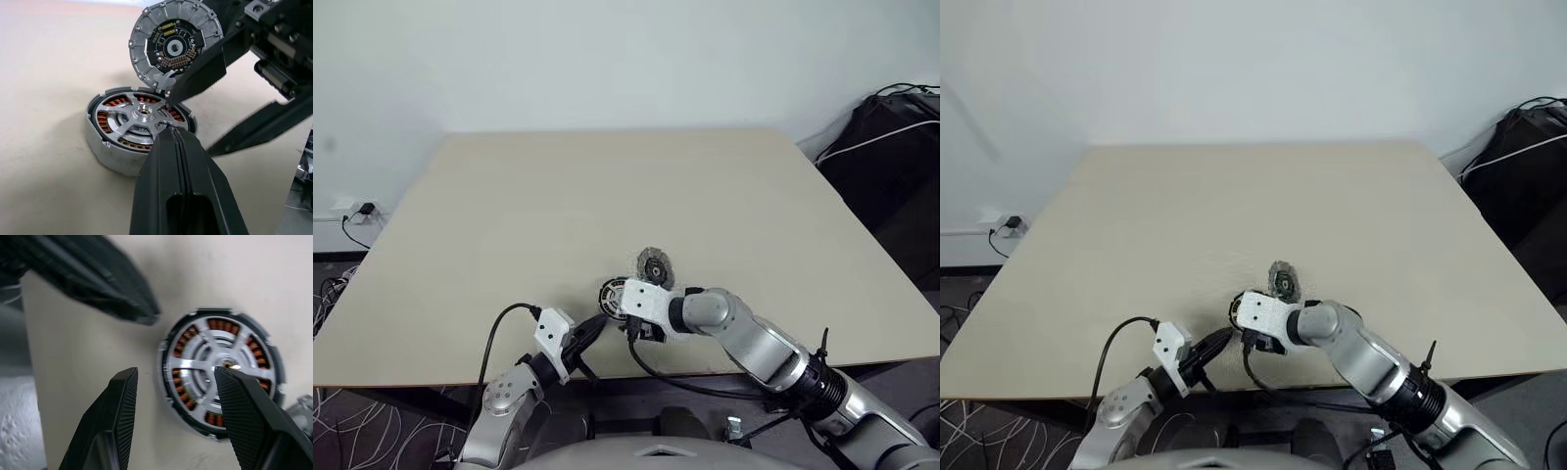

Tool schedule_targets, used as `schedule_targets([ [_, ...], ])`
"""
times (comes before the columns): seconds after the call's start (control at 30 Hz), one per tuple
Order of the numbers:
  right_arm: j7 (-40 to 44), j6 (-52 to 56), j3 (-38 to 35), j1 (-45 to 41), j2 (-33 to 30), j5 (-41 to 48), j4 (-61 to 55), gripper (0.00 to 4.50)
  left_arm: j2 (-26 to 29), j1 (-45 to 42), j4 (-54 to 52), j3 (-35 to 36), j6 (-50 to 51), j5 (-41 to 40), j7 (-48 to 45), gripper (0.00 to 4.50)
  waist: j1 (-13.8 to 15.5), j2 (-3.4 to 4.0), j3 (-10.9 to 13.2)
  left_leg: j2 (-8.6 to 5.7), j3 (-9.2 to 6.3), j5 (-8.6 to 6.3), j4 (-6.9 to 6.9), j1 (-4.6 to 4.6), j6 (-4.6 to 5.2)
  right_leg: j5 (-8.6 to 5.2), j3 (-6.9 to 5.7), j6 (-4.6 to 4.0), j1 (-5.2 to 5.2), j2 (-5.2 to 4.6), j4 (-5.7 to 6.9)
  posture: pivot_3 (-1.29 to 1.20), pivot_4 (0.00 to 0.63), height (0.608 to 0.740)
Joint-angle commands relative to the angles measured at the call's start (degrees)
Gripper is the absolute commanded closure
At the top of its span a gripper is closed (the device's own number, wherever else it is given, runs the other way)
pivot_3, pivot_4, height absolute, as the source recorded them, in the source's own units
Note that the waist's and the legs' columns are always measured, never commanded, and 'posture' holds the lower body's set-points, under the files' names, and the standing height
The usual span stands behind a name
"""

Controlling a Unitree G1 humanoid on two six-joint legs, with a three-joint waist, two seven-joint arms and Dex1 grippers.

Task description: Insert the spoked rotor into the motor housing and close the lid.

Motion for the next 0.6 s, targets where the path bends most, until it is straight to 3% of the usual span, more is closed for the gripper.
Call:
schedule_targets([
  [0.03, 0.6, -2.2, 0.4, -0.2, -0.2, -1.9, -1.2, 1.82, 0.0, -0.5, -0.1, 0.2, -1.4, -0.5, -0.4, 4.50, 0.1, -0.01, 0.0, 0.00, 0.00, 0.00, 0.00, 0.00, 0.00, 0.00, 0.00, 0.00, 0.00, 0.00, 0.00, 0.00, 0.000, 0.740],
  [0.5, 1.7, -4.8, 0.9, 0.3, 1.6, -6.1, 6.2, 1.82, 0.0, -0.4, -0.4, 0.0, -1.7, -0.4, -0.3, 4.50, 0.1, -0.02, 0.0, 0.00, 0.00, 0.00, 0.02, 0.01, 0.00, 0.01, 0.00, 0.01, 0.02, 0.02, 0.01, 0.00, 0.000, 0.740],
  [0.6, 1.6, -5.2, 0.8, 0.2, 2.0, -7.0, 7.5, 2.44, 0.0, -0.3, -0.8, -0.1, -1.4, -0.4, -0.2, 4.50, 0.1, -0.03, 0.0, 0.00, 0.00, 0.00, 0.02, 0.09, 0.00, 0.02, 0.00, 0.02, 0.08, 0.03, 0.01, 0.00, 0.000, 0.740],
])
